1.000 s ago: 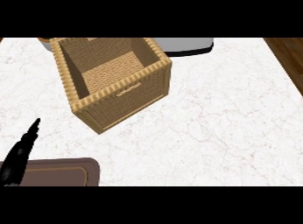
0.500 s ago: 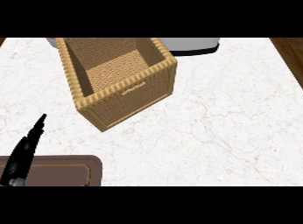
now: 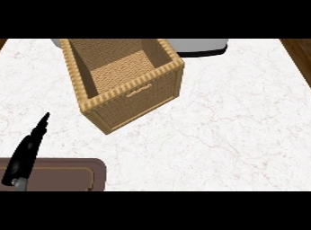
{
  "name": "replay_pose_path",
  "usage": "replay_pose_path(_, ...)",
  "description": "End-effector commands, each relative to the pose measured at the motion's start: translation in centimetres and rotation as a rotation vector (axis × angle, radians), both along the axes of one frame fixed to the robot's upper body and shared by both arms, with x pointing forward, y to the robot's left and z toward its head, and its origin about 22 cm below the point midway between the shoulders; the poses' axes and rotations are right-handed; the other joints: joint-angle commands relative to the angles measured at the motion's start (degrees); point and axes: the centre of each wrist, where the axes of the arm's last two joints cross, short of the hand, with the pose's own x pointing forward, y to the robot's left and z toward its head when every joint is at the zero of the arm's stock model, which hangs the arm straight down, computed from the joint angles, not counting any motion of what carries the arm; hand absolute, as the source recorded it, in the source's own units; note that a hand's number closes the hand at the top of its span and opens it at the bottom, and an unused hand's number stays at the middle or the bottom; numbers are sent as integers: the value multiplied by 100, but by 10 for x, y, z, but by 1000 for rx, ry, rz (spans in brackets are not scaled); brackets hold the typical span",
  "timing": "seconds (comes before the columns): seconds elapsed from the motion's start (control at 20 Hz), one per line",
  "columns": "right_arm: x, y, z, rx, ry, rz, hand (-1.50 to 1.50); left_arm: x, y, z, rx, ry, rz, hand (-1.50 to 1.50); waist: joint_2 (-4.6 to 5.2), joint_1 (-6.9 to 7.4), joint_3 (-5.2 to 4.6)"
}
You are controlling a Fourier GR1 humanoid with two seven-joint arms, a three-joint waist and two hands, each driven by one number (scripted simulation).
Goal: Pick the squash from the placemat and place it in the basket
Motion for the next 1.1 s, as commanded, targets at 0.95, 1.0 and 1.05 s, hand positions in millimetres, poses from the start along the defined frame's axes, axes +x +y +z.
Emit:
replay_pose_path(0.95,23,-1,-46,-184,-6,-20,-150,8,-4,0,-6,-4,-46,0,66,214,-1)
replay_pose_path(1.0,25,7,-39,-167,-25,-18,-150,4,-12,-1,-3,-12,-49,0,72,244,-2)
replay_pose_path(1.05,26,29,-43,-165,-5,6,-150,2,-1,4,14,-8,-33,0,72,246,-2)
